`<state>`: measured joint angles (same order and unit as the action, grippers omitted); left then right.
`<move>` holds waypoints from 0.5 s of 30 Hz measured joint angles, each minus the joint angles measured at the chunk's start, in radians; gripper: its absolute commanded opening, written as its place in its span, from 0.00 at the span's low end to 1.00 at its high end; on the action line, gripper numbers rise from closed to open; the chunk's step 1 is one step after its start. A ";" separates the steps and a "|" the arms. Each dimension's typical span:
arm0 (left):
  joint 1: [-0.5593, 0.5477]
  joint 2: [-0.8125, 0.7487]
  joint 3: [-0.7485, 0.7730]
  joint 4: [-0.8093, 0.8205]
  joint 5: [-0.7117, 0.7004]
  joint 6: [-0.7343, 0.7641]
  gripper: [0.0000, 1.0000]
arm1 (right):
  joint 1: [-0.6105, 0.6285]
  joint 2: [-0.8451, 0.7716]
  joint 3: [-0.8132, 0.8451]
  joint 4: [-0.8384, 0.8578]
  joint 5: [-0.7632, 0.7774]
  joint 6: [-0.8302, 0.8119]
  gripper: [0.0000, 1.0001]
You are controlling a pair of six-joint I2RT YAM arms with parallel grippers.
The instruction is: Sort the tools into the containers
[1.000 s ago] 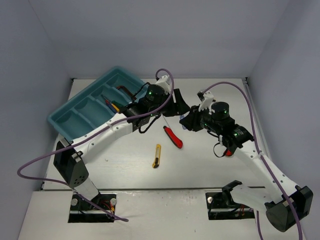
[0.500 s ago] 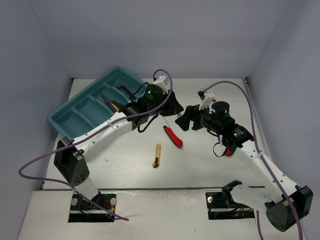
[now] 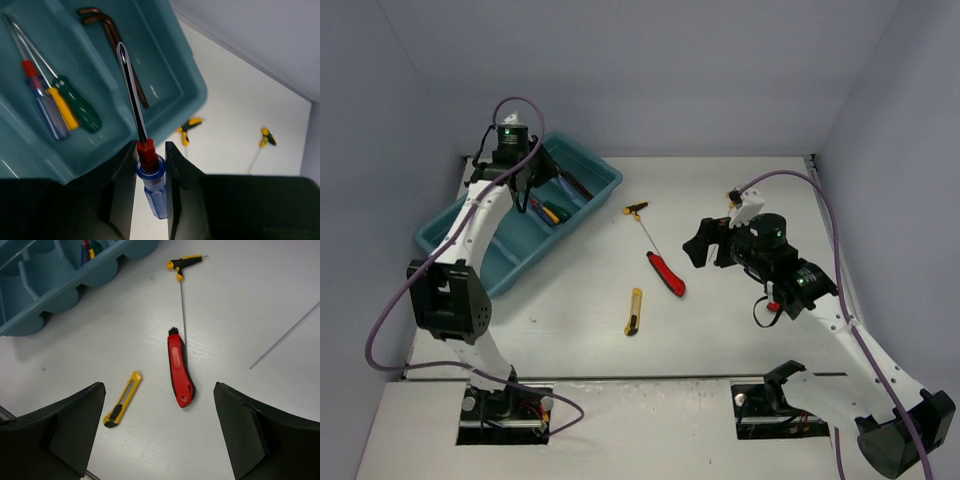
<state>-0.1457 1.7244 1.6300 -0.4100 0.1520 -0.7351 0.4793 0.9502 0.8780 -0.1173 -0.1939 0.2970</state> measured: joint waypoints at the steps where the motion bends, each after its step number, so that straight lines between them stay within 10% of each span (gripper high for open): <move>1: 0.019 0.032 0.029 -0.009 0.000 0.007 0.22 | 0.000 -0.002 -0.003 -0.012 0.009 0.000 0.87; 6: 0.088 0.208 0.167 -0.091 0.007 0.038 0.60 | 0.000 -0.004 -0.020 -0.058 0.045 -0.003 0.88; 15: 0.123 0.266 0.201 -0.202 0.018 0.059 0.69 | 0.000 0.004 -0.020 -0.102 0.103 -0.033 0.88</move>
<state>-0.0226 1.9909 1.8313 -0.6119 0.1702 -0.6761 0.4793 0.9545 0.8576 -0.2192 -0.0904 0.2642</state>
